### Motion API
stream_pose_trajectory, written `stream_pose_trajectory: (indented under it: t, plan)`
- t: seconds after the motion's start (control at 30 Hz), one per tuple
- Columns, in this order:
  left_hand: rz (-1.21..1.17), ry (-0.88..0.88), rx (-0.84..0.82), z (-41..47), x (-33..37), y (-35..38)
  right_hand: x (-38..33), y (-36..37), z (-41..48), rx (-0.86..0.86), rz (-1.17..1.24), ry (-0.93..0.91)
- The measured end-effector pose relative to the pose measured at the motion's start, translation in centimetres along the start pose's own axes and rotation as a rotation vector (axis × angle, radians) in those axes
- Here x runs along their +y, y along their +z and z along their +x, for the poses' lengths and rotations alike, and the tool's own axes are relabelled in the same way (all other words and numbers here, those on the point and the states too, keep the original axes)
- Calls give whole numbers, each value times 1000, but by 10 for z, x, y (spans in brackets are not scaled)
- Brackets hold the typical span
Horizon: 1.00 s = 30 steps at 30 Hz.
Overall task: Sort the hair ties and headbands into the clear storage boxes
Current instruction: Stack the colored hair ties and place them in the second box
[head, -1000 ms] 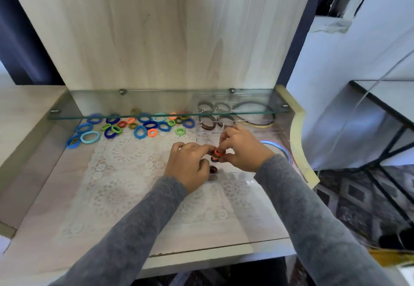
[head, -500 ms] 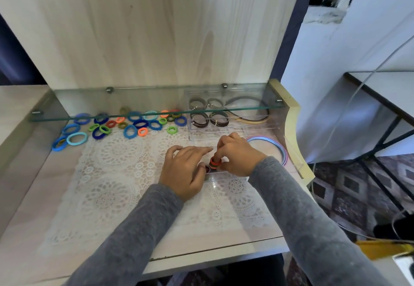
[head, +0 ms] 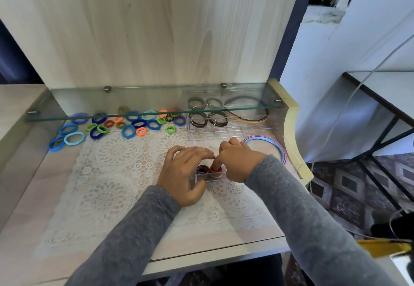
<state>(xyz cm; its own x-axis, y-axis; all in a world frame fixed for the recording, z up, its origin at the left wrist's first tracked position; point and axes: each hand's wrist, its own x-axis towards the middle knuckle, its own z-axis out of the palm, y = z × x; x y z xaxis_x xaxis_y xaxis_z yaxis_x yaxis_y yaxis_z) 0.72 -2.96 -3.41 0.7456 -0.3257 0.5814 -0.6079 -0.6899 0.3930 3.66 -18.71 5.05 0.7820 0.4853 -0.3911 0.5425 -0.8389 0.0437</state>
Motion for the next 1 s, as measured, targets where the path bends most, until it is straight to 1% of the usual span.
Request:
stream_pose_trajectory:
  t: [0.23, 0.43, 0.67, 0.8, 0.9, 1.0]
  plan:
    - [-54, 5, 39, -2, -1, 0, -4, -1, 2, -3, -5, 19]
    - [-49, 26, -23, -4, -6, 2, -6, -3, 5, -24, -15, 44]
    - [-92, -7, -88, -4, -8, 3, -6, -7, 4, -96, 18, 57]
    - [-97, -20, -99, -5, -8, 3, -4, -10, 5, -115, 48, 48]
    - [-106, -23, -95, -5, -6, 2, 5, -10, 4, -41, 163, 13]
    - [-112, -23, -88, -4, -5, 2, 16, -6, 7, 138, 342, -8]
